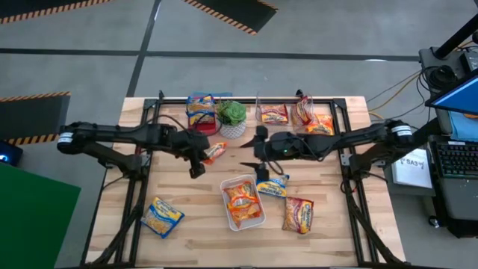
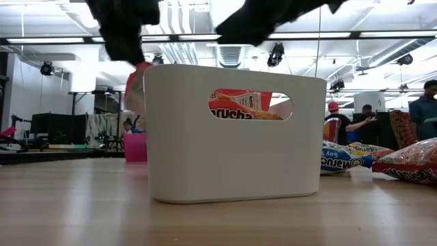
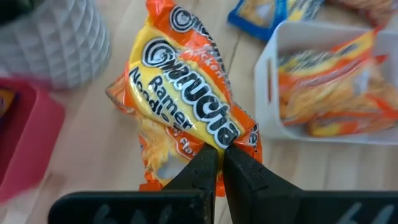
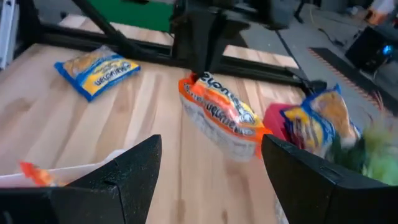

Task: Sort Maruchan noodles
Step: Put the orange noodle pack into the white bin

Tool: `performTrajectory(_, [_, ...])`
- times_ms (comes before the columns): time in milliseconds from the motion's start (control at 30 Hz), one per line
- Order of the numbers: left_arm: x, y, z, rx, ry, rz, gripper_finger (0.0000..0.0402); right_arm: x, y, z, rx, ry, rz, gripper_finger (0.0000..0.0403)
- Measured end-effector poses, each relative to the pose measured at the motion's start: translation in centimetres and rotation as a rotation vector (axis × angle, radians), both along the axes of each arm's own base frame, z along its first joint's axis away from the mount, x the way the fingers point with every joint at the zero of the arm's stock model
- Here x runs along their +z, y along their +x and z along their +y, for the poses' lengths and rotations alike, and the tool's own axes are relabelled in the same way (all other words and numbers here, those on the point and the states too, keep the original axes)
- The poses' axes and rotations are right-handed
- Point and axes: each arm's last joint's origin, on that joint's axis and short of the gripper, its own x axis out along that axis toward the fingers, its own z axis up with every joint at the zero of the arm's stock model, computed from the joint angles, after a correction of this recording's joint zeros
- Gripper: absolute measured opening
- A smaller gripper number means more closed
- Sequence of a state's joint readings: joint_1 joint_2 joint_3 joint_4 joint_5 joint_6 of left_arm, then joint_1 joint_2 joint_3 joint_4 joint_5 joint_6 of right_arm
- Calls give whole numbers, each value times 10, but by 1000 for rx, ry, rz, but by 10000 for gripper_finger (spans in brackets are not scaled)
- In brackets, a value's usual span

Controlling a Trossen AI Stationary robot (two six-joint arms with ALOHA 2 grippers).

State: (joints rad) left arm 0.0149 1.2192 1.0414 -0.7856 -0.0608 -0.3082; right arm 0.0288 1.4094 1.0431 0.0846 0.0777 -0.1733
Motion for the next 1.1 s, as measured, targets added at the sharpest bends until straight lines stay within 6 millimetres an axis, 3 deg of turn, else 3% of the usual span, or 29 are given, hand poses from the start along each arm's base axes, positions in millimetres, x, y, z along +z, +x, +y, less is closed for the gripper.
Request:
performTrajectory(400, [10,6,-1,-54,7,-62,0,19,58,0,88,-204,165,265])
performTrajectory(667, [10,7,-3,-97,4,-75,0,10,87,-8,109,-254,296,265])
performTrajectory(933, [13,10,-4,-119,18,-113,0,-3,102,-13,121,-278,338,261])
performTrajectory(1100, [14,12,-4,-134,29,-129,0,-2,105,-13,118,-272,337,220])
